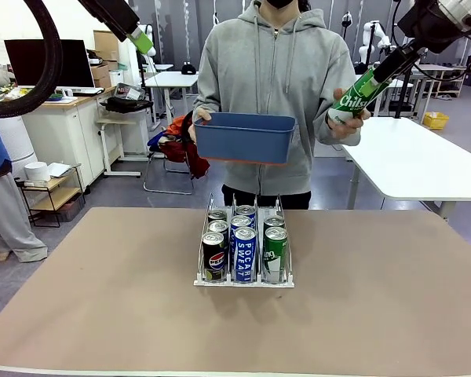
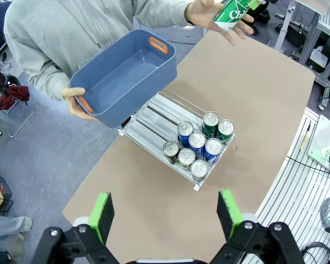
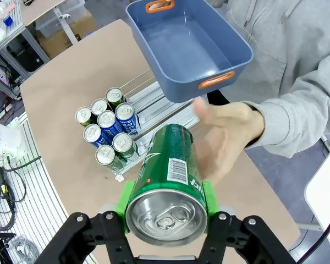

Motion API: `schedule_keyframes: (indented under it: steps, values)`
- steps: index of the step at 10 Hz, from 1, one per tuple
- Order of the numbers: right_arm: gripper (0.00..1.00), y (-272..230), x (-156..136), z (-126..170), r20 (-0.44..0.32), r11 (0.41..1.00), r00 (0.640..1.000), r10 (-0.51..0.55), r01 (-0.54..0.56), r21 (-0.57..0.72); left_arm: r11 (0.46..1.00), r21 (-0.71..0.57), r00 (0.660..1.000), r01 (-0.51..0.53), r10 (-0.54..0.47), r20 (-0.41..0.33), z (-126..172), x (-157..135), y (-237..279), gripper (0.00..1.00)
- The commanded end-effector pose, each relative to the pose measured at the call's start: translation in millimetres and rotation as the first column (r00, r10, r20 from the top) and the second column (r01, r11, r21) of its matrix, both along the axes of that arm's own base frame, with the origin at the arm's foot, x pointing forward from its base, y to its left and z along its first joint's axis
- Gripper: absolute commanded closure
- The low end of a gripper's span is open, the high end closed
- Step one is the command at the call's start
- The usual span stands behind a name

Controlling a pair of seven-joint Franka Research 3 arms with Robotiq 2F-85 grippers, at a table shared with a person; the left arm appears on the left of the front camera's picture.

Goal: Fill the beverage cans into the dispenser.
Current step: Place the picked Sprite in the line of the Automatic Can Dispenser with the same cans.

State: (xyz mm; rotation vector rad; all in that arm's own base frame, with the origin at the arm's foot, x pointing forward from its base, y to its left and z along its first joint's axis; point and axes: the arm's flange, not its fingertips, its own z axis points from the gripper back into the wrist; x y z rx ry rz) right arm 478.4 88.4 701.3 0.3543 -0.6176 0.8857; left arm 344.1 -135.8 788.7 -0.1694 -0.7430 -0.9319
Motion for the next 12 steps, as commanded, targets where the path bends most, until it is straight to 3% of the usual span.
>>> schedule_keyframes:
  steps: [1, 12]
  values:
    - [1.00, 0.4, -0.9, 1.6, 0.004, 1.000, 1.000, 0.002, -0.002, 0.000, 1.000, -0.006, 1.000, 0.008, -0.008, -0.006, -0.9, -0.7, 2.0, 0.00]
    - [1.00, 0.4, -0.9, 1.6, 0.004, 1.000, 1.000, 0.002, -0.002, 0.000, 1.000, -0.006, 1.000, 0.008, -0.008, -0.006, -0.9, -0.7, 2.0, 0.00]
